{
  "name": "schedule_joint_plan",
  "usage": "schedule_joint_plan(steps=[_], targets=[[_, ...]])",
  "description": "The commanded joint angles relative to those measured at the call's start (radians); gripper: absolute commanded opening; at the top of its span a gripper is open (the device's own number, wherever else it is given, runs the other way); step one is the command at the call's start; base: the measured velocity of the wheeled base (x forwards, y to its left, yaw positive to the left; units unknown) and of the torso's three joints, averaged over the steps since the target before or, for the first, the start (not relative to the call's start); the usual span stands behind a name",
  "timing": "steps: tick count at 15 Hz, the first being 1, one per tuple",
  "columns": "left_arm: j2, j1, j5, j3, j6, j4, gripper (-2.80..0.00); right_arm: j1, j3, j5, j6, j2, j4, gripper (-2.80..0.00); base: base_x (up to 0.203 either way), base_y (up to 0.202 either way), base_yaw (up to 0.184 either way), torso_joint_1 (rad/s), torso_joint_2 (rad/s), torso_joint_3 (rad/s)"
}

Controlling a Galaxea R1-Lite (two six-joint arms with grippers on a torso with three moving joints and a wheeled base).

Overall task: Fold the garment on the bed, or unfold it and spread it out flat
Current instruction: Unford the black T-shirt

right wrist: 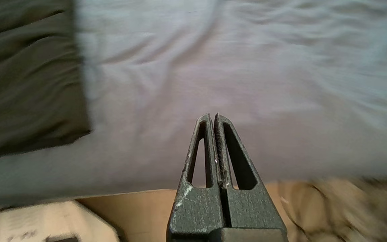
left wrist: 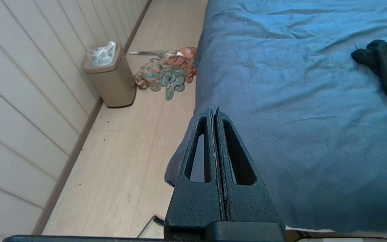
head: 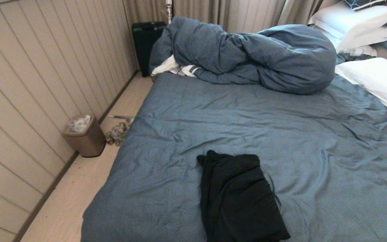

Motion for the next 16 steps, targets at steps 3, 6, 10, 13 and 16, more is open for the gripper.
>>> schedule_joint_plan(steps=[3,6,10,13,16], targets=[[0.000,0.000,-0.018,0.001,0.003,0.002,-2.80,0.011,0.140,0.158,-0.072,0.001,-0.132,-2.80,0.000,0.000,0.000,0.000,0.00,0.000],[0.000,0.000,-0.018,-0.001,0.003,0.004,-2.80,0.116,0.138,0.172,-0.082,-0.050,-0.113,-2.80,0.000,0.000,0.000,0.000,0.00,0.000],[0.000,0.000,-0.019,0.002,0.000,-0.004,-2.80,0.104,0.139,0.172,-0.070,-0.181,-0.112,-2.80,0.000,0.000,0.000,0.000,0.00,0.000],[-0.002,0.000,-0.009,0.005,-0.019,-0.006,-2.80,0.096,0.140,0.132,0.036,-0.264,-0.119,-2.80,0.000,0.000,0.000,0.000,0.00,0.000],[-0.001,-0.001,0.016,0.005,-0.097,-0.014,-2.80,0.096,0.142,0.127,0.045,-0.263,-0.118,-2.80,0.000,0.000,0.000,0.000,0.00,0.000]])
